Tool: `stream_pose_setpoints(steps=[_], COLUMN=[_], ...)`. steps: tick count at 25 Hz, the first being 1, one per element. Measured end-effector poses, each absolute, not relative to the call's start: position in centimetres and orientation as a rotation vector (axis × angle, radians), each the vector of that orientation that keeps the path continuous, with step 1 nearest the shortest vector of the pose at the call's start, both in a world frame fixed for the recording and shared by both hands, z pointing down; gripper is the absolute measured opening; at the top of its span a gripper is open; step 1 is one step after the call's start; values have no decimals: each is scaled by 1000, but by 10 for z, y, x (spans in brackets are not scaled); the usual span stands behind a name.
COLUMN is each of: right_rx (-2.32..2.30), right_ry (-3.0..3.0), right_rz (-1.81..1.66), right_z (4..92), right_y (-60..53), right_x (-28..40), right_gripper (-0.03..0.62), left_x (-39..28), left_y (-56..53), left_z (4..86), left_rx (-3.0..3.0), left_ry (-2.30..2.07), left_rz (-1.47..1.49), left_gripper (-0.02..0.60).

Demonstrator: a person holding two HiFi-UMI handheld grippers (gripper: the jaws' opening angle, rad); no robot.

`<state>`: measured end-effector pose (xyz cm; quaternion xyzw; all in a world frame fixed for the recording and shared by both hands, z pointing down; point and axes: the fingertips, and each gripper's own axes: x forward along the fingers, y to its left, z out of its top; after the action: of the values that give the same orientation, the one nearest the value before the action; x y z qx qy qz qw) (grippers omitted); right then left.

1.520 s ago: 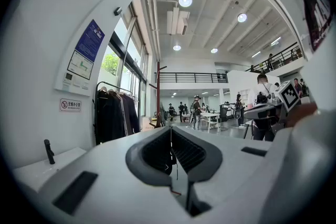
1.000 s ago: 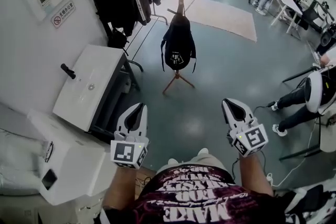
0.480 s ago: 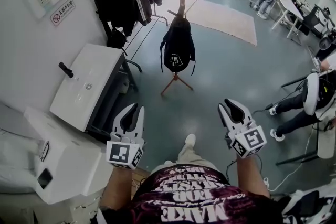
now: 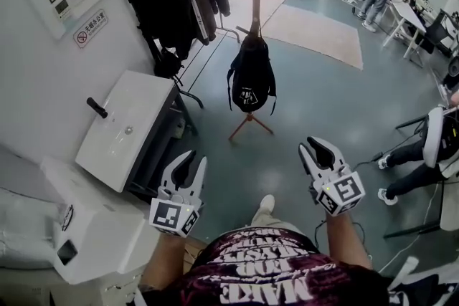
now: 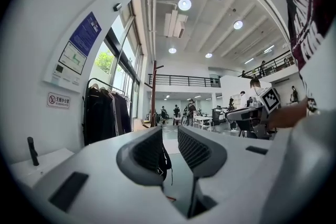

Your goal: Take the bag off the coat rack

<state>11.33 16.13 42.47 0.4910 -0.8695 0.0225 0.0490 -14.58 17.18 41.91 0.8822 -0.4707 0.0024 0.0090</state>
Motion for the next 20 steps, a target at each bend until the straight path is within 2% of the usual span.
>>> stream_pose_setpoints(steps=[20], right_rx=[1400], right_ry=[-2698], right_rz=[145], right_z=[443], right_y=[57], right_x=[162], right_gripper=[107], left_x=[-87], left_y=[68], left_z=[418], left_rx=[2726], left_ry=[-1489], left_rz=[44], left_gripper=[83])
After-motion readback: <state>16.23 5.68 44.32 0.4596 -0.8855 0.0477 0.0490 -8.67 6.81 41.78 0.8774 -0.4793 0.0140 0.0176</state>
